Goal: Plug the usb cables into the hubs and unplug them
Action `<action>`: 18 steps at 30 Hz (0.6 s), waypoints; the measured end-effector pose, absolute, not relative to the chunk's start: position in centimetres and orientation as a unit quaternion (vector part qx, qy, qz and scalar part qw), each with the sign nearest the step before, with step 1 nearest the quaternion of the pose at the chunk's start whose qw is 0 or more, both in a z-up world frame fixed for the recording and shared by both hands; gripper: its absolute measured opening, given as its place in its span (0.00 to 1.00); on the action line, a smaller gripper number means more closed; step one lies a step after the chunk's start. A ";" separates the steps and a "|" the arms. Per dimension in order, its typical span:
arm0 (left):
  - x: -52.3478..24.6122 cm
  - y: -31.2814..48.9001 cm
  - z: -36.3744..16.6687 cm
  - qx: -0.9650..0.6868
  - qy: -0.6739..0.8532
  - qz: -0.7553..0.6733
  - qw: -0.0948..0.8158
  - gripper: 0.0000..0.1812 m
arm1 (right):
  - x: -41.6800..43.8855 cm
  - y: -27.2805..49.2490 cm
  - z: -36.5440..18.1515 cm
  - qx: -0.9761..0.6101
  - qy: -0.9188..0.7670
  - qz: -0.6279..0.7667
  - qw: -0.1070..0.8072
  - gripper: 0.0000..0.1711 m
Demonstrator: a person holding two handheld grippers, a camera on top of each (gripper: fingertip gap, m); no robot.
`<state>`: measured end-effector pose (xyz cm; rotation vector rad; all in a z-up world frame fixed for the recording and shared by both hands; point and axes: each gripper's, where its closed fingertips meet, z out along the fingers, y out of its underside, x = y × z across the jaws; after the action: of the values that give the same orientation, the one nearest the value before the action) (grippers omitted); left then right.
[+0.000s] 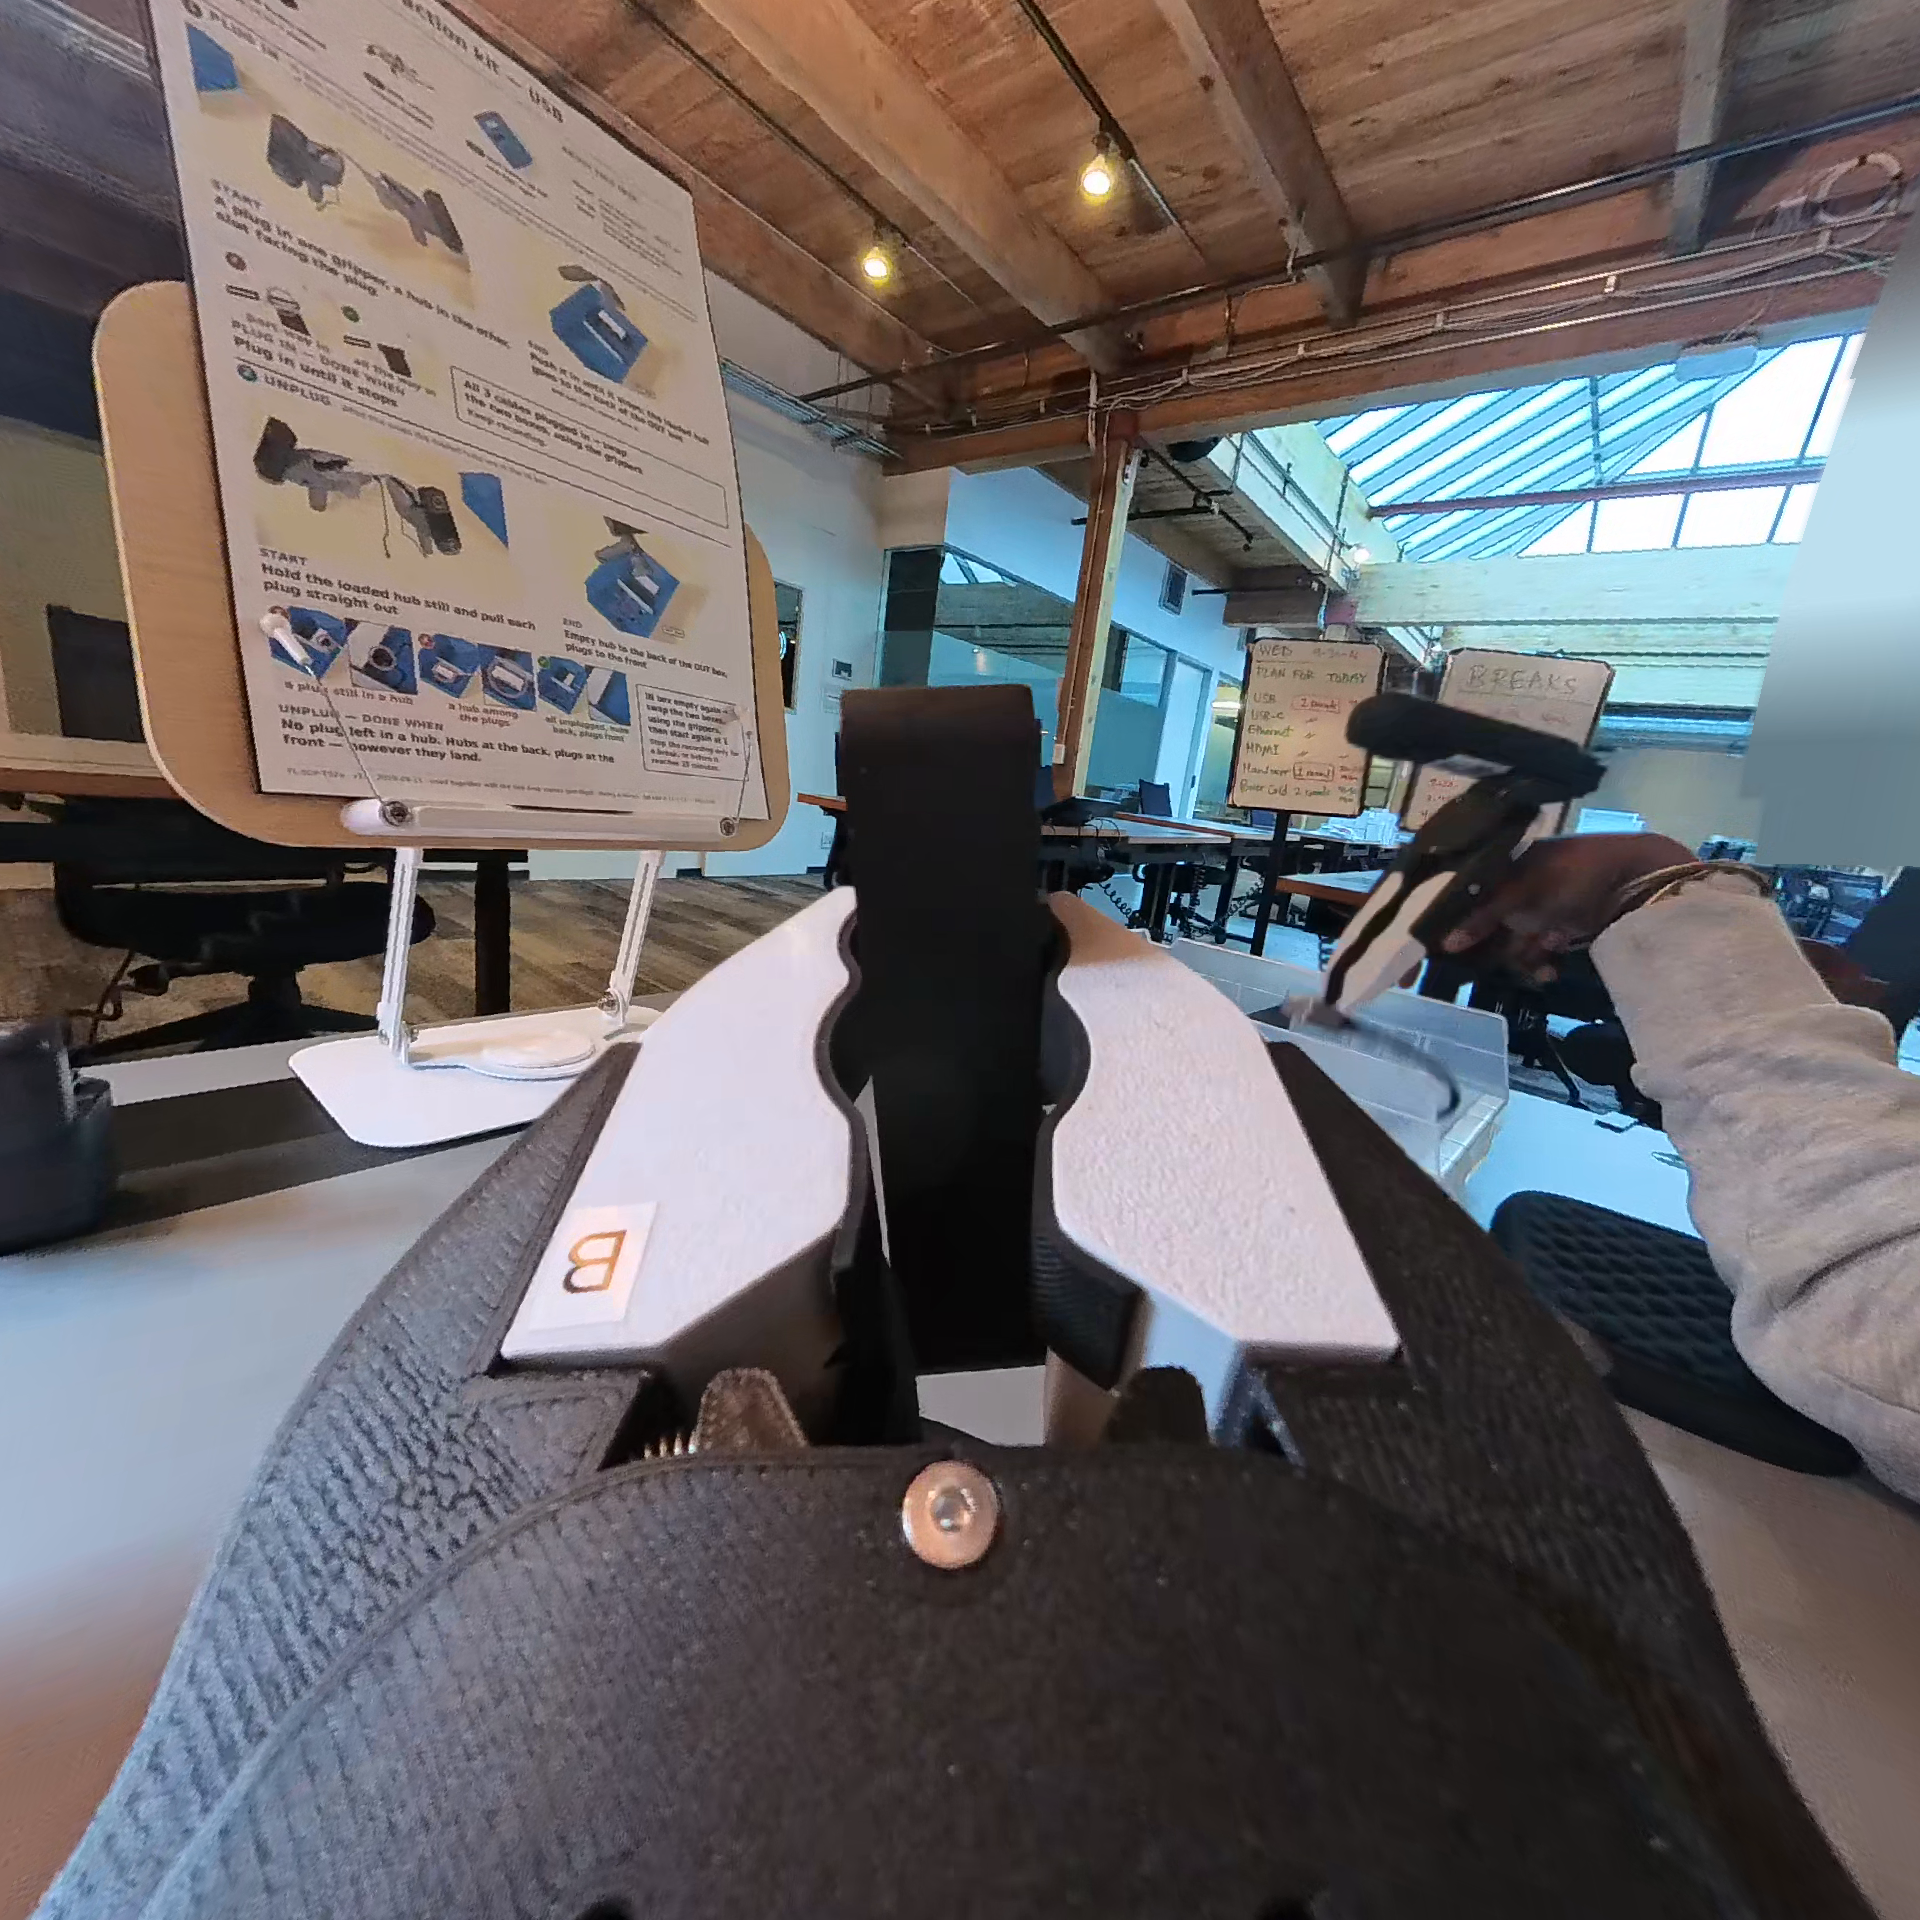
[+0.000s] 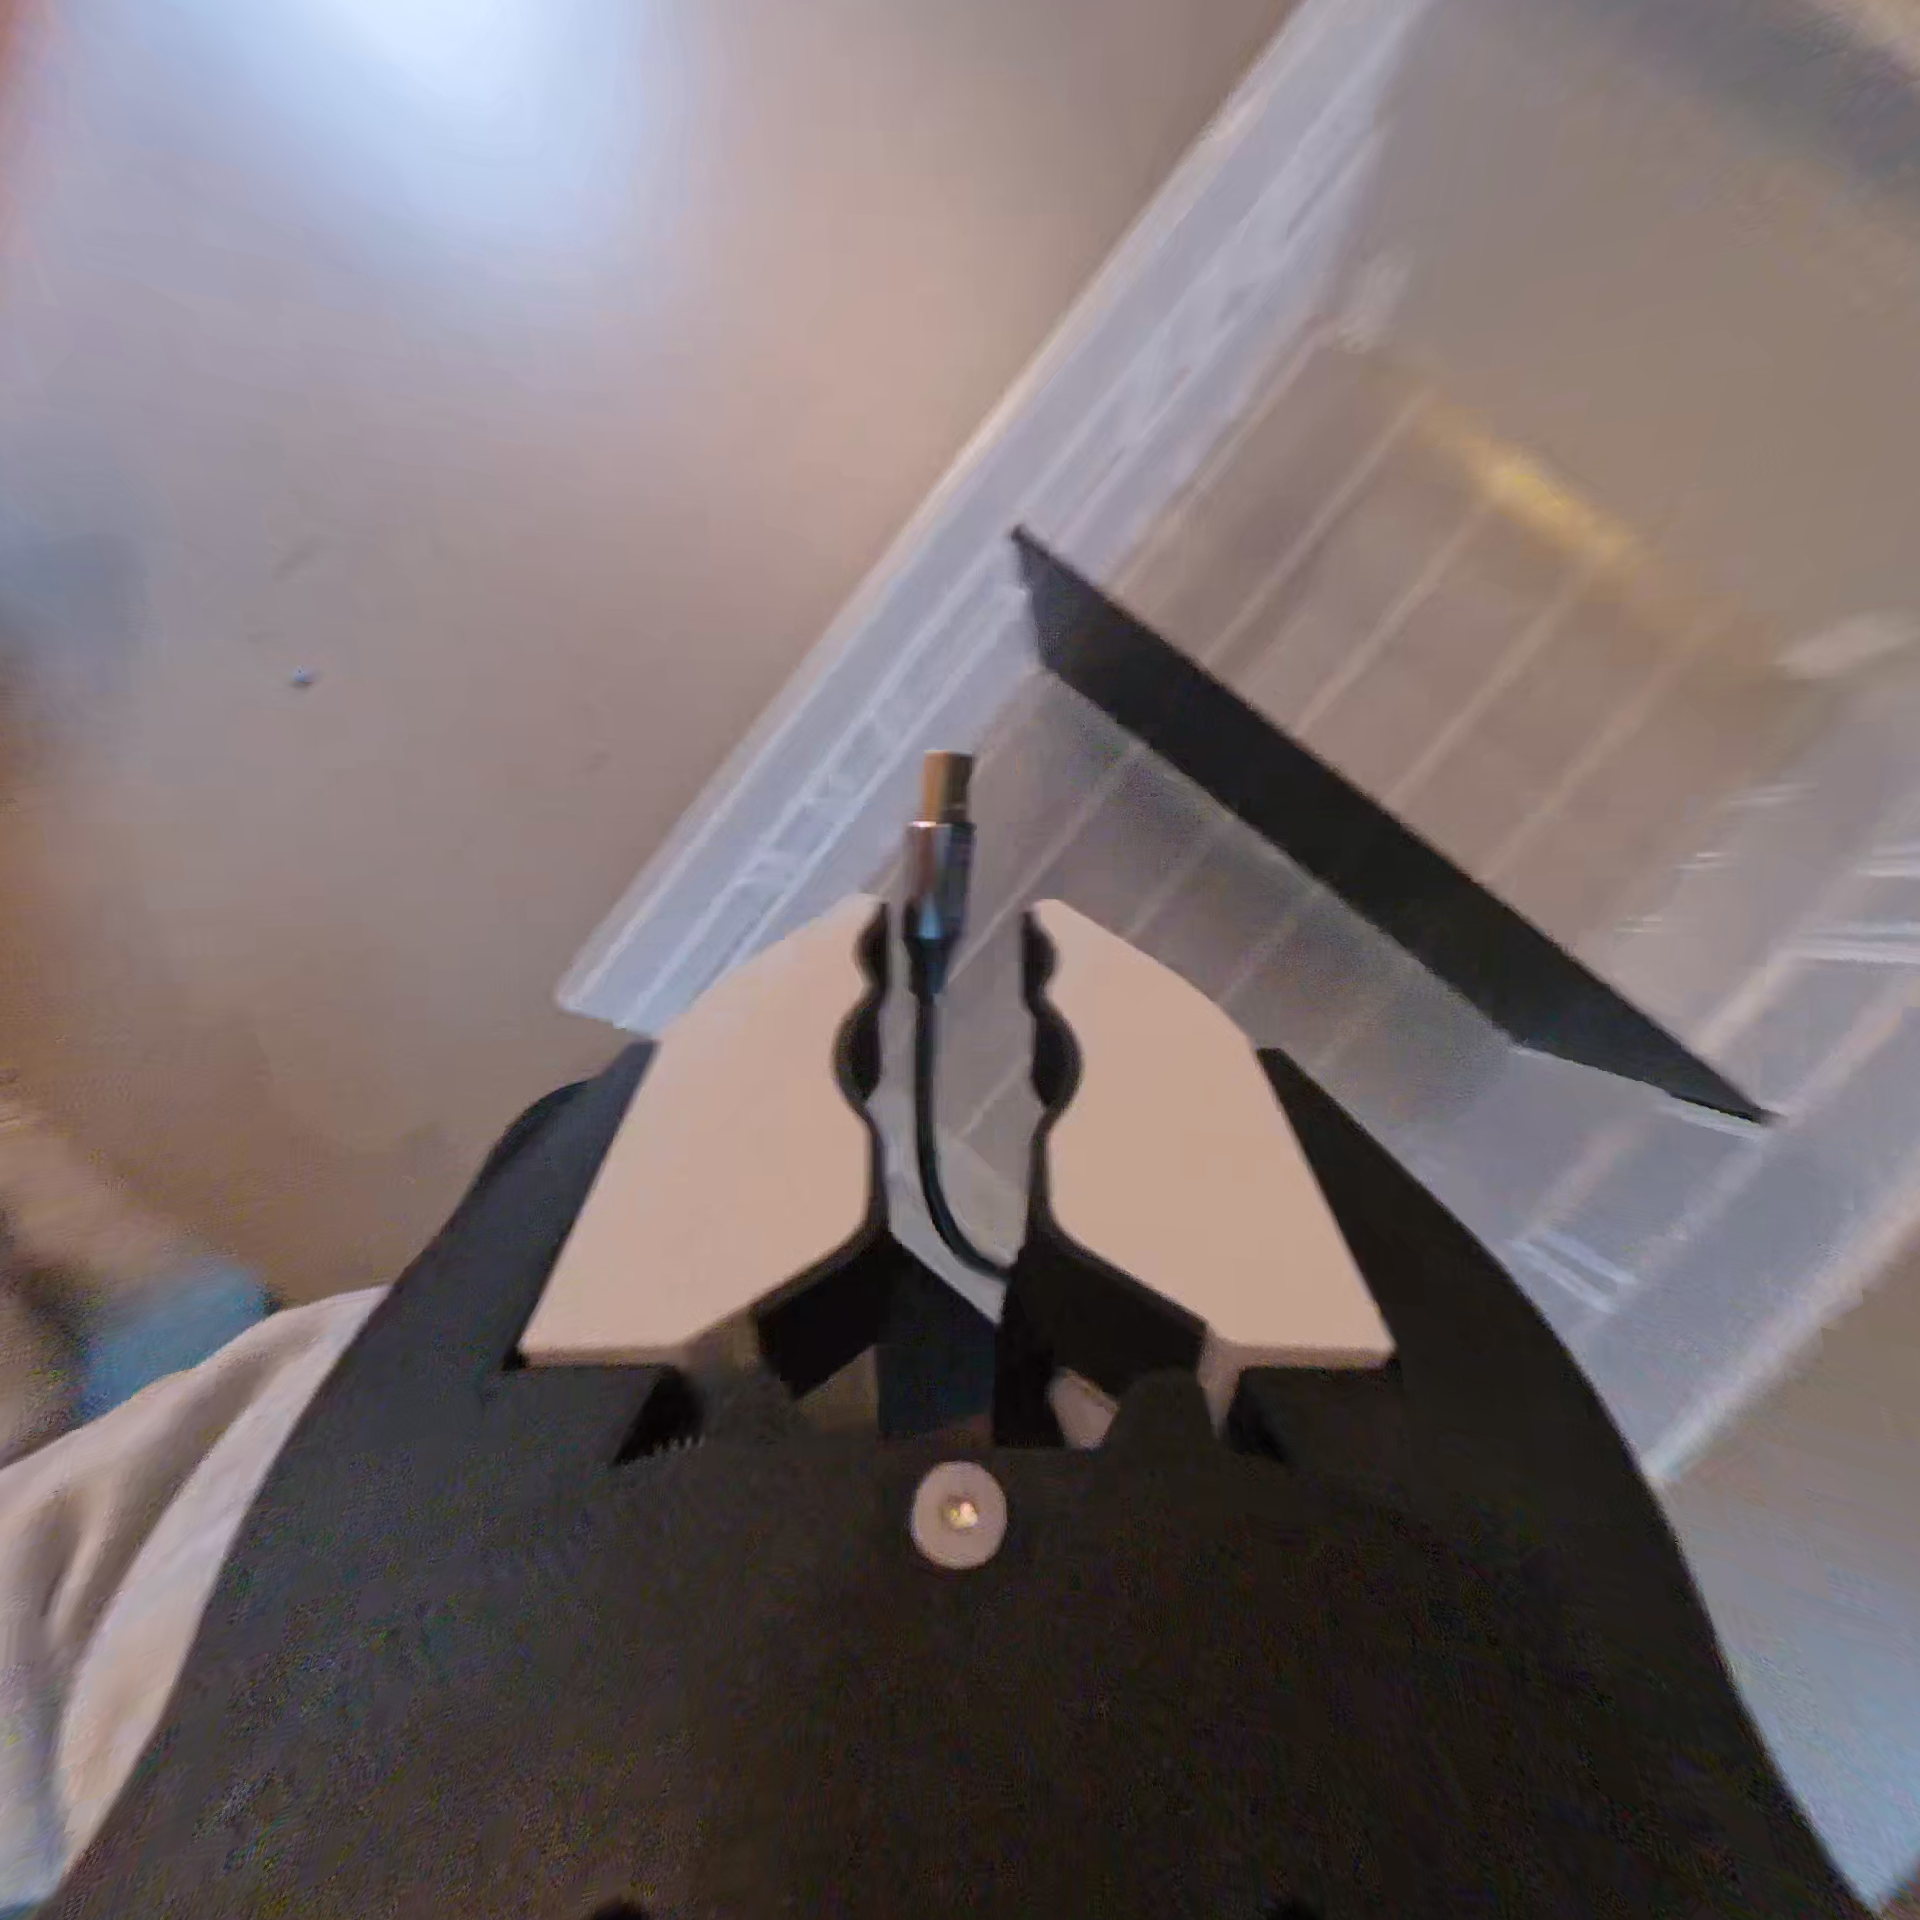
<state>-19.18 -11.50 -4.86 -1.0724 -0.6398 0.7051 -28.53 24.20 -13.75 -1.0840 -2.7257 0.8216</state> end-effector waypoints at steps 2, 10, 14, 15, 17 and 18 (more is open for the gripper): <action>-19.2 -11.6 -4.8 -0.487 -0.295 0.319 0.757 0.16 | -29.0 23.8 -13.8 -0.369 -0.888 0.270 0.043 0.25; -19.1 -11.5 -4.9 -0.450 -0.310 0.206 0.812 0.16 | -29.1 16.5 -1.7 -0.194 -0.808 0.523 0.191 0.43; -17.7 -11.5 -3.5 -0.355 -0.267 0.012 0.896 0.16 | -24.8 8.9 5.6 -0.042 -0.682 0.707 0.182 0.65; -17.4 -11.8 -3.2 -0.331 -0.256 -0.022 0.908 0.16 | -23.6 6.9 6.6 -0.018 -0.652 0.742 0.153 0.71; -17.1 -12.4 -2.8 -0.299 -0.240 -0.048 0.922 0.16 | -21.6 3.0 7.0 0.003 -0.622 0.780 0.069 0.75; -16.9 -12.5 -2.7 -0.294 -0.232 -0.049 0.926 0.16 | -20.4 0.8 6.6 0.011 -0.616 0.787 0.012 0.78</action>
<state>-16.89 -12.50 -2.67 -0.6037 -0.4762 -0.1010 -20.38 0.81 6.61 0.0352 -1.9218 2.4557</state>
